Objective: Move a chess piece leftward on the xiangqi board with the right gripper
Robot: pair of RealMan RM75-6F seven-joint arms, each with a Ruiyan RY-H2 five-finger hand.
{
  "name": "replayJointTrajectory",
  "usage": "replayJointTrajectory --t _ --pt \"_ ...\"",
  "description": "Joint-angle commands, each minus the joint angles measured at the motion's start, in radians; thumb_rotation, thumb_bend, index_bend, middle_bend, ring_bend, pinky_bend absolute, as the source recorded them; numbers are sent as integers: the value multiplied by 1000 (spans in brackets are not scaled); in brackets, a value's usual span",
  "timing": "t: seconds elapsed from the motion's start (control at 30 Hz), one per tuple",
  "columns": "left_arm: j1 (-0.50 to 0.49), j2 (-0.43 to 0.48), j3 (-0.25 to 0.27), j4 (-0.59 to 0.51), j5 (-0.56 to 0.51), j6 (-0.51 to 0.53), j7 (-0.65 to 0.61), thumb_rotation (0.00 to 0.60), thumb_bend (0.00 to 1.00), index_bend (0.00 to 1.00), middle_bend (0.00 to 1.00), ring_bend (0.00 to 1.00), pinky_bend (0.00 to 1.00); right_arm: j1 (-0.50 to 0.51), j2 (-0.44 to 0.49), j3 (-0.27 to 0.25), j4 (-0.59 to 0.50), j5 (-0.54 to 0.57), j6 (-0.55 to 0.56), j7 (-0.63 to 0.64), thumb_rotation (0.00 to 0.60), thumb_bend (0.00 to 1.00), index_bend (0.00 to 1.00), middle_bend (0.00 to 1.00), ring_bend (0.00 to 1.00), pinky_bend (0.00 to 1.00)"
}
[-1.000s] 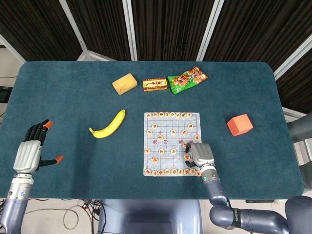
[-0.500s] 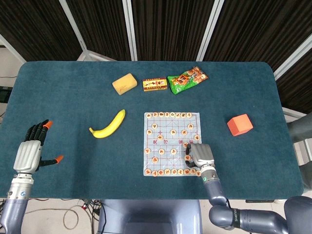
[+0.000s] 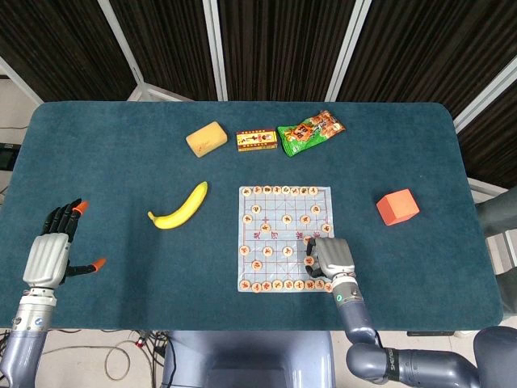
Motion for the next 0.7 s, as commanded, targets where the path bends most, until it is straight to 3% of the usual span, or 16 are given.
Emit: replayJointTrajectory --t 0.03,0.3,0.7 --pt "1 0 3 0 4 2 5 600 0 0 0 0 0 7 6 15 -16 5 6 -6 600 403 571 1000 1000 1000" --pt "-1 -7 -1 3 -1 3 12 600 0 0 0 0 0 26 15 29 -78 16 32 -45 600 403 571 1000 1000 1000" --pt "-1 -7 -5 1 -5 2 0 600 0 0 0 0 0 41 -54 14 -52 19 45 -59 600 402 571 1000 1000 1000"
